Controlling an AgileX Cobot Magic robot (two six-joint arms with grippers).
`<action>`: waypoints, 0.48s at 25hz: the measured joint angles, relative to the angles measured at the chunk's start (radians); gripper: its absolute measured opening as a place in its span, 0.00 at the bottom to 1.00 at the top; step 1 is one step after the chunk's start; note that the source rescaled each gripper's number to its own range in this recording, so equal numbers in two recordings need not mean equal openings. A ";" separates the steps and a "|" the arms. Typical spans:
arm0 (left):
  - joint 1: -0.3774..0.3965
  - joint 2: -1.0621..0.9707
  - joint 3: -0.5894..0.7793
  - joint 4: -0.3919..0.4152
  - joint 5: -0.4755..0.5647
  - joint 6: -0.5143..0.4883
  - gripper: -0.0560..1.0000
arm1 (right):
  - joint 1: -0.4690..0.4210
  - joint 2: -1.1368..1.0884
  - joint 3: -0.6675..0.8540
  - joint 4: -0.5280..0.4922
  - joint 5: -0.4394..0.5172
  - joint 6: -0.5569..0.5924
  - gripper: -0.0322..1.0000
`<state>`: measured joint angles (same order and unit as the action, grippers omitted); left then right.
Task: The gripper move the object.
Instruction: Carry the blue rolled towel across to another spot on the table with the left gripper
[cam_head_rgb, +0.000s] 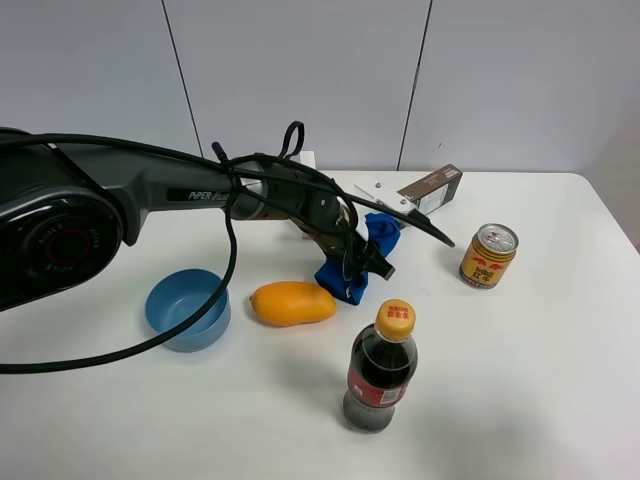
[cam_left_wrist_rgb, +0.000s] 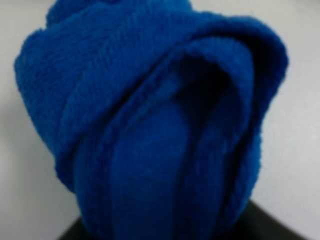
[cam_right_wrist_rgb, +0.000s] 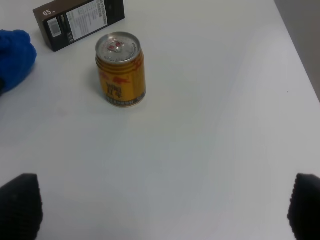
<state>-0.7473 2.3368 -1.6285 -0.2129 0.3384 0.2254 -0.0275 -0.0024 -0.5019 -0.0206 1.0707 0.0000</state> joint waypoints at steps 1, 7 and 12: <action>0.000 0.000 0.000 0.001 -0.002 -0.009 0.30 | 0.000 0.000 0.000 0.000 0.000 0.000 1.00; 0.000 0.000 0.000 0.001 -0.052 -0.113 0.97 | 0.000 0.000 0.000 0.000 0.000 0.000 1.00; 0.000 -0.001 0.000 0.003 -0.048 -0.132 0.99 | 0.000 0.000 0.000 0.000 0.000 0.000 1.00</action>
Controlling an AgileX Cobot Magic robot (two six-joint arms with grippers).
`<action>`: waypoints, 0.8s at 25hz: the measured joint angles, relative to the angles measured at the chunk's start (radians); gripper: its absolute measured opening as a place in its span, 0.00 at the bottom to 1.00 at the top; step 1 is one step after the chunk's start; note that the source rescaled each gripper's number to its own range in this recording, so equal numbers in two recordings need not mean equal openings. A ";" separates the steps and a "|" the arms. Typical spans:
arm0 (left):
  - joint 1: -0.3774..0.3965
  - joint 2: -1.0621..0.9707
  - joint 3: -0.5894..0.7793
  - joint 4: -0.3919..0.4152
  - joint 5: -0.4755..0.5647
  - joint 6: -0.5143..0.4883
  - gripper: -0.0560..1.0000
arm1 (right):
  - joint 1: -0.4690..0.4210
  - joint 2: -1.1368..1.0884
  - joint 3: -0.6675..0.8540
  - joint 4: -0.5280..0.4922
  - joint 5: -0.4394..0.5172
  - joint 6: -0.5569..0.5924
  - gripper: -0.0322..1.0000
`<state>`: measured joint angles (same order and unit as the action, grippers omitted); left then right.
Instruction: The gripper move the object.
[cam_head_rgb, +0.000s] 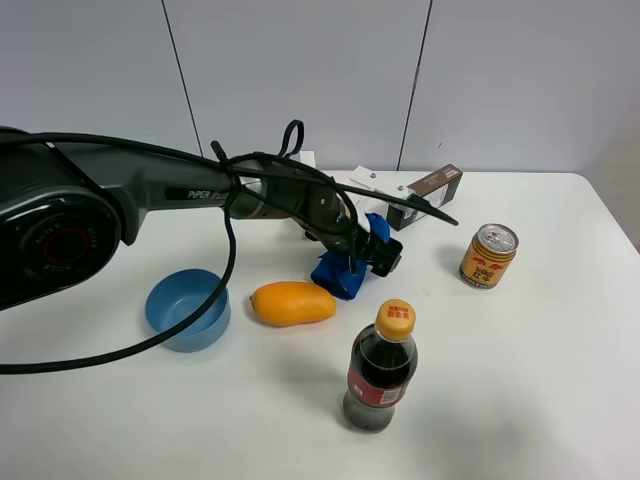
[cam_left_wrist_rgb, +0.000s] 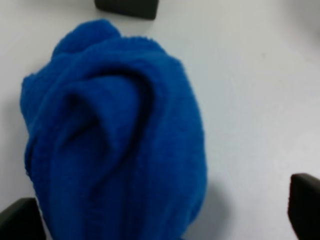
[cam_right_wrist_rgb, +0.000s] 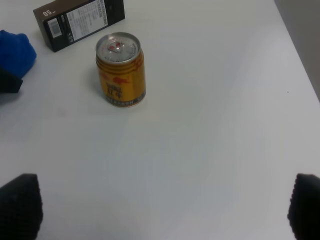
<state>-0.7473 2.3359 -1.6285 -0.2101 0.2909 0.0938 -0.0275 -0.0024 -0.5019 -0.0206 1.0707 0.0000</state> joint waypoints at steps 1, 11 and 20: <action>0.000 -0.008 0.000 0.000 0.009 -0.003 0.99 | 0.000 0.000 0.000 0.000 0.000 0.000 1.00; 0.000 -0.296 0.000 0.001 0.088 -0.051 0.99 | 0.000 0.000 0.000 0.000 0.000 0.000 1.00; 0.076 -0.464 -0.006 0.104 0.134 -0.052 0.99 | 0.000 0.000 0.000 0.000 0.000 0.000 1.00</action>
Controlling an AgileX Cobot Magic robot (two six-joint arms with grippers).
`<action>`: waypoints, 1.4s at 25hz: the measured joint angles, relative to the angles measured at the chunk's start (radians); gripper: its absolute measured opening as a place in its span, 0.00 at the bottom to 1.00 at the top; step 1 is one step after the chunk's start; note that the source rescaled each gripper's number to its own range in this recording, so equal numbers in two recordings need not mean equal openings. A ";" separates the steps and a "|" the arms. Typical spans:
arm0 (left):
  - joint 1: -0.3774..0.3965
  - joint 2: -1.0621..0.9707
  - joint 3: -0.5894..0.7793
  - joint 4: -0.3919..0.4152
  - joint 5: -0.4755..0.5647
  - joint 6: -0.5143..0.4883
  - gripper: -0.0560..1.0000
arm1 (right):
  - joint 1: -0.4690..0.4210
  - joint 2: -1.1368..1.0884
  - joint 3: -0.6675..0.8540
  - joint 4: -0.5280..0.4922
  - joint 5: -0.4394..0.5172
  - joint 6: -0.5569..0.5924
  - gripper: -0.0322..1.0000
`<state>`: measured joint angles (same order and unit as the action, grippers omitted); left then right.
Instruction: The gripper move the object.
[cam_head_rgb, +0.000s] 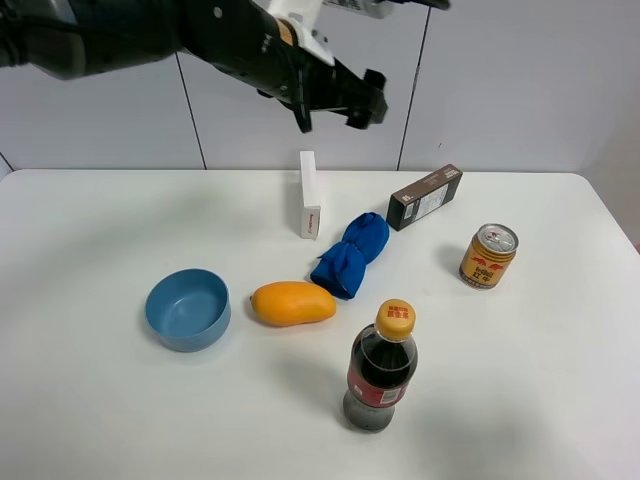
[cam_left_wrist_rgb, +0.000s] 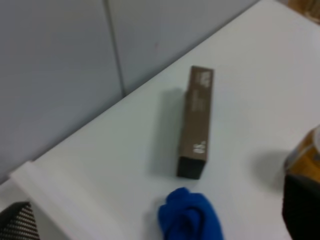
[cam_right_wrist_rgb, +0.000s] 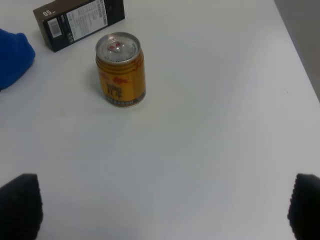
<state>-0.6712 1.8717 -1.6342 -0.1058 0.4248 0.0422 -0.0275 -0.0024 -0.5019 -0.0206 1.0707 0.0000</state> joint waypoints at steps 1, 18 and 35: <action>0.030 -0.007 0.000 0.008 0.018 0.000 0.99 | 0.000 0.000 0.000 0.000 0.000 0.000 1.00; 0.616 -0.240 0.009 0.162 0.360 0.000 0.99 | 0.000 0.000 0.000 0.000 0.000 0.000 1.00; 0.648 -0.867 0.648 0.114 0.199 -0.015 0.99 | 0.000 0.000 0.000 0.000 0.000 0.000 1.00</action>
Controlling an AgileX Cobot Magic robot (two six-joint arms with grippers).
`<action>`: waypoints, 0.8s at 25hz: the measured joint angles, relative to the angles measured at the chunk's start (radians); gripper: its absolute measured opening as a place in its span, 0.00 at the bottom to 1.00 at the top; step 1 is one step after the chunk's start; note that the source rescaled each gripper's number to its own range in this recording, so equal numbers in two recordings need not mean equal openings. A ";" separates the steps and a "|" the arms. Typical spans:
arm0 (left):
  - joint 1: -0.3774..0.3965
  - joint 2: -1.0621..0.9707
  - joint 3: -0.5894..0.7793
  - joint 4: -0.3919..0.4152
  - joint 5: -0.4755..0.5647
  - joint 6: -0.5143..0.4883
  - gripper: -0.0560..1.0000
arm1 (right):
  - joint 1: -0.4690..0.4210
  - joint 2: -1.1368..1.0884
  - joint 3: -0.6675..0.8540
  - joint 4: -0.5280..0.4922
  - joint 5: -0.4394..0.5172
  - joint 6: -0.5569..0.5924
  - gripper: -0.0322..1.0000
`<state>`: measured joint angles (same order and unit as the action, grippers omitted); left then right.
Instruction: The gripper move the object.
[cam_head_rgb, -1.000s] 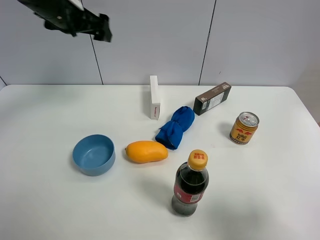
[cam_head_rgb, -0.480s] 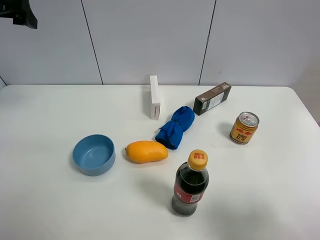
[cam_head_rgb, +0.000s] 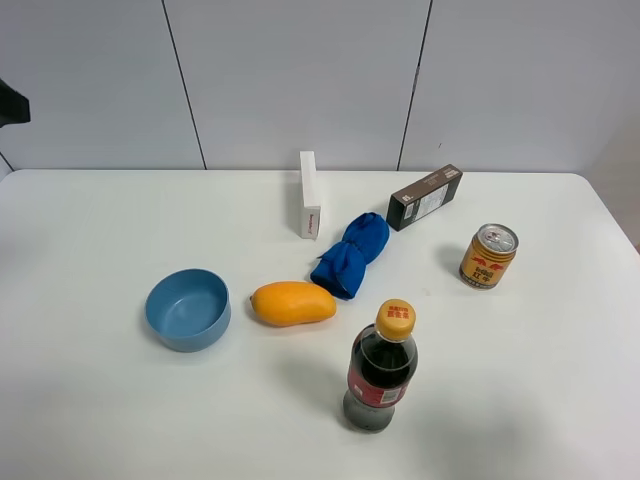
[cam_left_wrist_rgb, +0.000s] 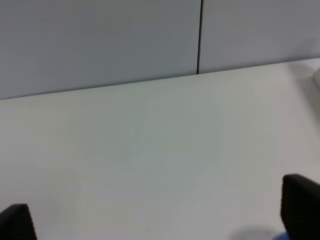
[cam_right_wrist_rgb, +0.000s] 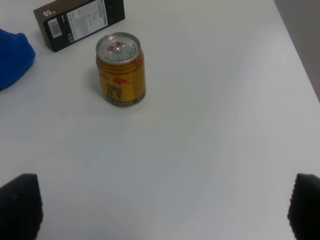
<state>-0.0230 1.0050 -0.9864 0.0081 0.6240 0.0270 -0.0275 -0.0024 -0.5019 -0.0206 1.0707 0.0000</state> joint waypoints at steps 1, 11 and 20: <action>0.000 -0.036 0.020 0.003 0.001 0.000 0.99 | 0.000 0.000 0.000 0.000 0.000 0.000 1.00; 0.000 -0.408 0.164 -0.008 0.190 -0.003 0.99 | 0.000 0.000 0.000 0.000 0.000 0.000 1.00; 0.000 -0.665 0.268 -0.008 0.303 -0.003 1.00 | 0.000 0.000 0.000 0.000 0.000 0.000 1.00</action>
<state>-0.0230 0.3399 -0.7185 0.0000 0.9275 0.0238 -0.0275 -0.0024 -0.5019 -0.0206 1.0707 0.0000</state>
